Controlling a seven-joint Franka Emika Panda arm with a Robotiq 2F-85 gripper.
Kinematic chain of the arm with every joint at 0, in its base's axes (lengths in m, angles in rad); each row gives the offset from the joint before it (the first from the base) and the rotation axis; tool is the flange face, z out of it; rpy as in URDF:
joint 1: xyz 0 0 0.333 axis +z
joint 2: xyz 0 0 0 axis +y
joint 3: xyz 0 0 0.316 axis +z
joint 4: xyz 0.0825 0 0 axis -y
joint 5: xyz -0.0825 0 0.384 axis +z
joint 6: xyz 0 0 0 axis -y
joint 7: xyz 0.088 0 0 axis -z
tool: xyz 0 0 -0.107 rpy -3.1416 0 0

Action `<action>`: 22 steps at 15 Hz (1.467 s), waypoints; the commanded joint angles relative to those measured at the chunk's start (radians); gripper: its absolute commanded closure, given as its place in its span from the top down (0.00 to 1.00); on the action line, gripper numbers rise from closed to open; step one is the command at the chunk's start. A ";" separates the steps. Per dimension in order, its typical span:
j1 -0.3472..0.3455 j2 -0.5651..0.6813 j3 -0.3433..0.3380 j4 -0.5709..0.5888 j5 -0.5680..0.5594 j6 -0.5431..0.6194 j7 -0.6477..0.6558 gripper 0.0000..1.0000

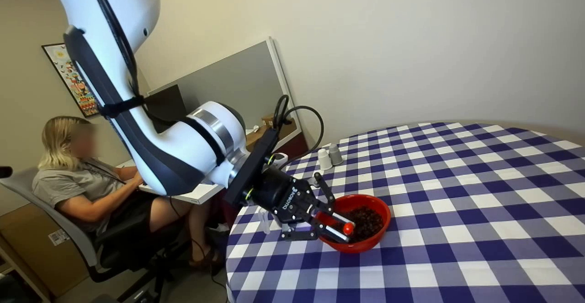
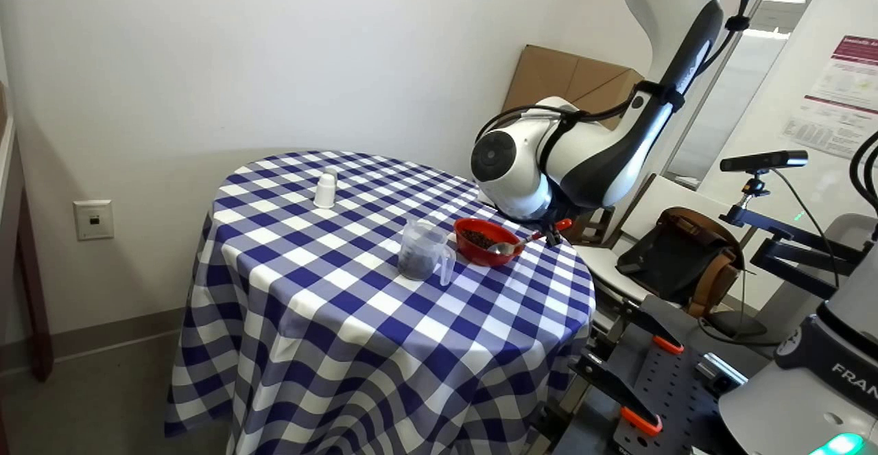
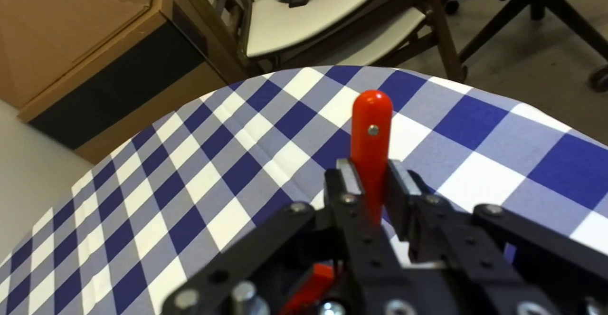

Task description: Use the spoon to transfer beans from the red bowl to the jar

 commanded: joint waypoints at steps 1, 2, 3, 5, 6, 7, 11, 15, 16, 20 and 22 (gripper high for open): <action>-0.003 -0.030 -0.006 0.001 0.090 0.033 -0.053 0.06; -0.002 -0.031 -0.008 0.002 0.108 0.038 -0.059 0.06; -0.001 -0.033 -0.009 0.003 0.125 0.042 -0.065 0.06; 0.001 -0.032 -0.011 0.010 0.159 0.050 -0.078 0.06; 0.001 -0.029 -0.012 0.016 0.179 0.055 -0.086 0.06; 0.002 -0.028 -0.012 0.019 0.196 0.058 -0.093 0.06; 0.001 -0.022 -0.008 0.041 0.308 0.076 -0.138 0.06; -0.001 -0.011 -0.012 0.075 0.462 0.093 -0.197 0.06; -0.003 -0.006 -0.013 0.087 0.504 0.097 -0.212 0.06; -0.013 0.012 -0.025 0.132 0.689 0.117 -0.276 0.06; -0.023 0.022 -0.030 0.157 0.803 0.118 -0.327 0.06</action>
